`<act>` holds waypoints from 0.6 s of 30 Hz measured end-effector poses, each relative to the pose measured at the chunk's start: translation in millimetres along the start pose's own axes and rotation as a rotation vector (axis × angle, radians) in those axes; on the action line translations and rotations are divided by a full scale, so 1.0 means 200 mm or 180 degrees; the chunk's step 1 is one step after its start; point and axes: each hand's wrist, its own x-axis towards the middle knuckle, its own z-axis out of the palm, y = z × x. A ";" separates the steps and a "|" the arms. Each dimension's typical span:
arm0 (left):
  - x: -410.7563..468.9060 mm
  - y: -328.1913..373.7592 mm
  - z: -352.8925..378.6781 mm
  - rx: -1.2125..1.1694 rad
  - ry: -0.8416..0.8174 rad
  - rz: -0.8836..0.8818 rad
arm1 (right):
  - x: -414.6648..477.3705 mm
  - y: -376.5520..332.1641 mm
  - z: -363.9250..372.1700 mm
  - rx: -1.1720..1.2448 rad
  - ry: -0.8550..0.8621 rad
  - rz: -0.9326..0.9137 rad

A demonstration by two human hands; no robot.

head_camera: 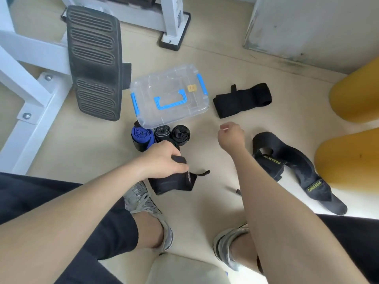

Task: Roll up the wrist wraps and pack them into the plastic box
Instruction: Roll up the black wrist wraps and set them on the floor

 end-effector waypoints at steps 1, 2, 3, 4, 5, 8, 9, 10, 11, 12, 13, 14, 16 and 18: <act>0.00 0.00 0.00 -0.0002 0.0033 0.0076 | 0.04 -0.03 -0.01 0.0141 -0.0006 0.0073; 0.02 -0.01 0.00 0.0008 0.0077 0.0103 | 0.07 -0.06 -0.02 0.0298 -0.0006 0.0124; 0.02 0.01 -0.01 0.0013 0.0135 0.0131 | 0.10 -0.09 -0.02 0.0489 -0.0028 0.0162; 0.04 0.01 -0.02 -0.0017 0.0161 0.0136 | 0.13 -0.11 -0.01 0.0727 -0.0086 0.0220; 0.05 0.02 -0.03 -0.0044 0.0189 0.0152 | 0.15 -0.14 0.00 0.1030 -0.0179 0.0338; 0.10 0.05 -0.04 -0.0153 0.0177 0.0239 | 0.20 -0.20 0.02 0.1972 -0.0398 0.0863; 0.11 0.06 -0.04 -0.0172 0.0173 0.0282 | 0.21 -0.21 0.03 0.2157 -0.0381 0.0951; 0.13 0.07 -0.04 -0.0172 0.0162 0.0318 | 0.22 -0.23 0.03 0.2274 -0.0324 0.0993; 0.14 0.08 -0.04 -0.0179 0.0151 0.0343 | 0.22 -0.23 0.04 0.2340 -0.0237 0.1007; 0.14 0.08 -0.05 -0.0169 0.0139 0.0367 | 0.22 -0.23 0.04 0.2406 -0.0155 0.1007; 0.15 0.09 -0.05 -0.0160 0.0130 0.0374 | 0.23 -0.23 0.04 0.2503 -0.0102 0.1010; 0.16 0.09 -0.05 -0.0130 0.0120 0.0376 | 0.24 -0.23 0.03 0.2646 -0.0077 0.1029; 0.17 0.09 -0.05 -0.0029 0.0120 0.0387 | 0.24 -0.23 0.01 0.2885 -0.0007 0.1040; 0.17 0.10 -0.06 0.0029 0.0091 0.0378 | 0.23 -0.22 -0.01 0.2929 0.0289 0.1083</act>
